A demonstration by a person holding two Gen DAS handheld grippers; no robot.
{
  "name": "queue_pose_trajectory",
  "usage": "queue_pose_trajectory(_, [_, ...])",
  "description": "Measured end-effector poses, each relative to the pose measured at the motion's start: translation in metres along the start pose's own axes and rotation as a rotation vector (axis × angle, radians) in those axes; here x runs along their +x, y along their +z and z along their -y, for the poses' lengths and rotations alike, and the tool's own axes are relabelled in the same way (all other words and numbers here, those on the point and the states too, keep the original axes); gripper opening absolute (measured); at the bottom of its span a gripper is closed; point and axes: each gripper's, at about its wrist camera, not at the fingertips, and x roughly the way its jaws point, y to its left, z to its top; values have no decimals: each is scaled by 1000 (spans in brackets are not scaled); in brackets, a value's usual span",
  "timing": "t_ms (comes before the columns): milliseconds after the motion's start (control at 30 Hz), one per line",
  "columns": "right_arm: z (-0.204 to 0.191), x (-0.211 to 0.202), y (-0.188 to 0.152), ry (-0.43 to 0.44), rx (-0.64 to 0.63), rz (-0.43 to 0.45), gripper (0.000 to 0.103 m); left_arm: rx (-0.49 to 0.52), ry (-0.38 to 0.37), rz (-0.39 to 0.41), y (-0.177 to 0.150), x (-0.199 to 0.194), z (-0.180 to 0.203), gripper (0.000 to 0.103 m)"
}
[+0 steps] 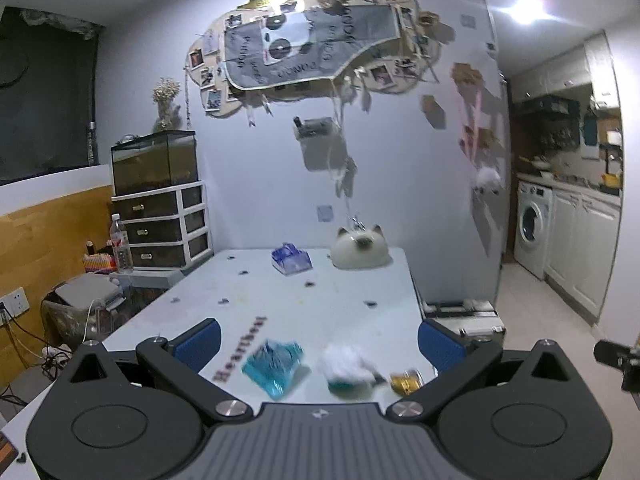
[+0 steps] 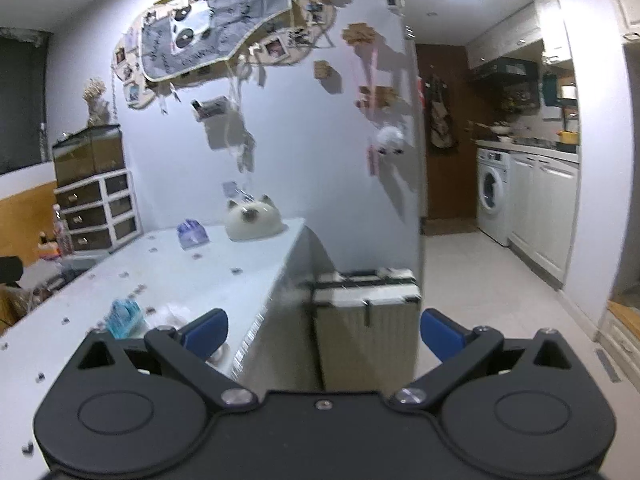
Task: Collect trash
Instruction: 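Move both open tools back over the table toward the remaining trash, then grasp the white tissue with the left tool while the right tool grasps the gold foil wrapper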
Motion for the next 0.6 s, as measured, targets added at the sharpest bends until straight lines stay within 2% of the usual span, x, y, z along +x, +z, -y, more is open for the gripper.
queue_pose_trajectory(133, [-19, 37, 6, 48, -17, 1, 103, -42, -9, -25, 3, 44, -5, 103])
queue_pose_trajectory(300, [-40, 83, -3, 110, -55, -8, 103, -56, -59, -82, -11, 109, 2, 103])
queue_pose_trajectory(433, [-52, 120, -17, 167, -57, -45, 94, -54, -79, -130, -28, 158, 13, 103])
queue_pose_trajectory(600, [-67, 163, -41, 225, -86, -102, 92, -83, -80, -200, -49, 212, 20, 102])
